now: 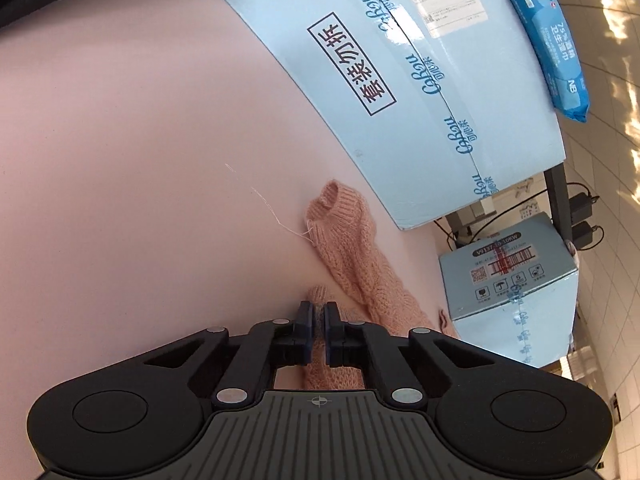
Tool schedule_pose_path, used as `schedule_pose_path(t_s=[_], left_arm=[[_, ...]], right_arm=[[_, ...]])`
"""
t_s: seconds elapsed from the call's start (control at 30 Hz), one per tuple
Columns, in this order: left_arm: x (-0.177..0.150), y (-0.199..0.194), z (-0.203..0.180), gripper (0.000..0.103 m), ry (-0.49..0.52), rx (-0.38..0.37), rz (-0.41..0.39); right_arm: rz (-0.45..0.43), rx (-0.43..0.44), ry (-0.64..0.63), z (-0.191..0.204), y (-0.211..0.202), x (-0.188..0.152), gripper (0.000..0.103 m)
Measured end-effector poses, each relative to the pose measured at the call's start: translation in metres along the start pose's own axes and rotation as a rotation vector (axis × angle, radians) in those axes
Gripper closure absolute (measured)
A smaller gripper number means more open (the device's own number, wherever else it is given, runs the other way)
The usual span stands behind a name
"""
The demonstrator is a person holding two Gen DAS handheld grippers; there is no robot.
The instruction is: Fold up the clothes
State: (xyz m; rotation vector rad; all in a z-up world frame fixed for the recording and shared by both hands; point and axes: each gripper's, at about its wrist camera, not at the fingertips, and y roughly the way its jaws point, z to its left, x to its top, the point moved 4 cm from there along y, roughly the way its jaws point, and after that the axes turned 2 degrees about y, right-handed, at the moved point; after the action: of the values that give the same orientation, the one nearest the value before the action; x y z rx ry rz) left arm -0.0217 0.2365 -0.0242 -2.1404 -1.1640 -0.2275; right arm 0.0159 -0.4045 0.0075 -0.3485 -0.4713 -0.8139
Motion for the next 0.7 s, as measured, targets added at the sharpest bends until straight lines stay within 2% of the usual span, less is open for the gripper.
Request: schedule_pose_path(t_s=[0.1,0.23,0.33,0.47,0.6,0.7], left_arm=[[-0.002,-0.008,-0.010,0.101,0.060,0.056,-0.062],[-0.002,-0.034,-0.028,0.101,0.107,0.133,-0.189],[-0.009,-0.059,-0.038,0.101,0.116,0.146,-0.255],[-0.031,-0.088,-0.040,0.101,0.146,0.182,-0.293],[-0.054,-0.105,-0.021,0.101,0.125,0.256,-0.314],[-0.057,-0.097,0.001,0.098,0.108,0.377,-0.293]], right_arm=[[0.002,-0.018,0.006,-0.003,0.001,0.000,0.015],[0.003,-0.027,0.011,-0.005,0.002,-0.001,0.015],[0.001,-0.030,0.014,-0.005,0.001,-0.001,0.015],[0.003,-0.030,0.017,-0.006,0.001,0.000,0.015],[0.013,-0.030,0.018,-0.005,0.003,0.000,0.015],[0.019,-0.043,0.020,-0.006,0.004,0.000,0.015]])
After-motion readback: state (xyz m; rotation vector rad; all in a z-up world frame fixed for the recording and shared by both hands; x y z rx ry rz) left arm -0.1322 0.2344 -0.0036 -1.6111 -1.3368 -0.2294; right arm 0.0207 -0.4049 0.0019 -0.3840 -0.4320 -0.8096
